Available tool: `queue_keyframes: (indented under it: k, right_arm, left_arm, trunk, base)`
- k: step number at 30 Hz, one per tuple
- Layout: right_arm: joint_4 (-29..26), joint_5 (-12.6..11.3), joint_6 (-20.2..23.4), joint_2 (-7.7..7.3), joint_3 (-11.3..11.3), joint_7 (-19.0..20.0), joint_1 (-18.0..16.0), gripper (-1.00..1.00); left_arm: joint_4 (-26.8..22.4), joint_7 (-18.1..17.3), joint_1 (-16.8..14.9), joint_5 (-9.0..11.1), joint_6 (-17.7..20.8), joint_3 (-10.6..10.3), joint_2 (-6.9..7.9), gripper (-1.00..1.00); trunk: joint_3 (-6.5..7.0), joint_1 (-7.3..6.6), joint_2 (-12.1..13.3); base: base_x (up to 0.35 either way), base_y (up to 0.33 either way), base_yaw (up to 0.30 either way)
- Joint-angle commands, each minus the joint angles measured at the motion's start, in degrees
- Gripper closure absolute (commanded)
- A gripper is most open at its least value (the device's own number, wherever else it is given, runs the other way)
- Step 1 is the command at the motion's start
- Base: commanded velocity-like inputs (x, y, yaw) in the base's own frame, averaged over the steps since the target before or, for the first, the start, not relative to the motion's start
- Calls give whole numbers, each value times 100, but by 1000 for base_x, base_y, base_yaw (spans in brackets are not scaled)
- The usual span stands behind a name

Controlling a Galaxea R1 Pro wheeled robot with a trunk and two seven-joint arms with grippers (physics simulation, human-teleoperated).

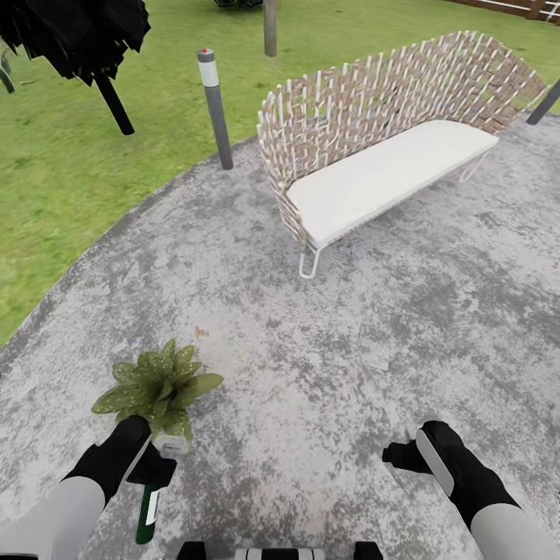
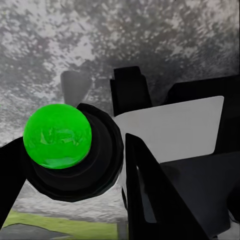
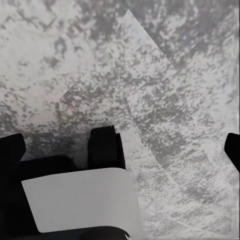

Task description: Pick up the pesticide atomizer in the garden and spray insectifuge to fully cover both potted plants in the garden.

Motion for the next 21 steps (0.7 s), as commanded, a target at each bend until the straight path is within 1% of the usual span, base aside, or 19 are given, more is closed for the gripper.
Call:
queue_keyframes:
  k: [1, 3, 7, 13, 18, 21]
  right_arm:
    - [-5, -61, 12, -8, 29, -54, -2, -100]
    - [-5, -61, 12, -8, 29, -54, -2, -100]
    - [-5, -61, 12, -16, 29, -52, -2, -100]
    - [-5, -61, 12, -16, 29, -54, -2, -100]
    - [-5, -61, 12, -17, 29, -54, -2, -100]
    - [-5, -61, 12, -17, 29, -54, -2, -100]
  left_arm:
    - [-10, -56, -1, -63, 14, -21, 4, 100]
    - [-10, -55, 0, -62, 14, -15, 4, 100]
    - [-9, -55, -7, -64, 13, -6, 6, 100]
    - [-10, -55, -6, -56, 14, -10, 13, 100]
    - [-8, -55, -8, -55, 14, -11, 6, 100]
    - [-9, -55, -3, -55, 15, -9, 5, 100]
  trunk:
    - [-10, 0, -2]
    - [-17, 0, -2]
    - [-19, 0, -2]
    - [-22, 0, -2]
    - [-33, 0, -2]
    - [-41, 0, -2]
  base:
    - [5, -334, 155]
    - [62, -321, 75]
    - [174, -240, 11]
    - [31, -33, 25]
    - [2, -1, 225]
    - [116, -95, 267]
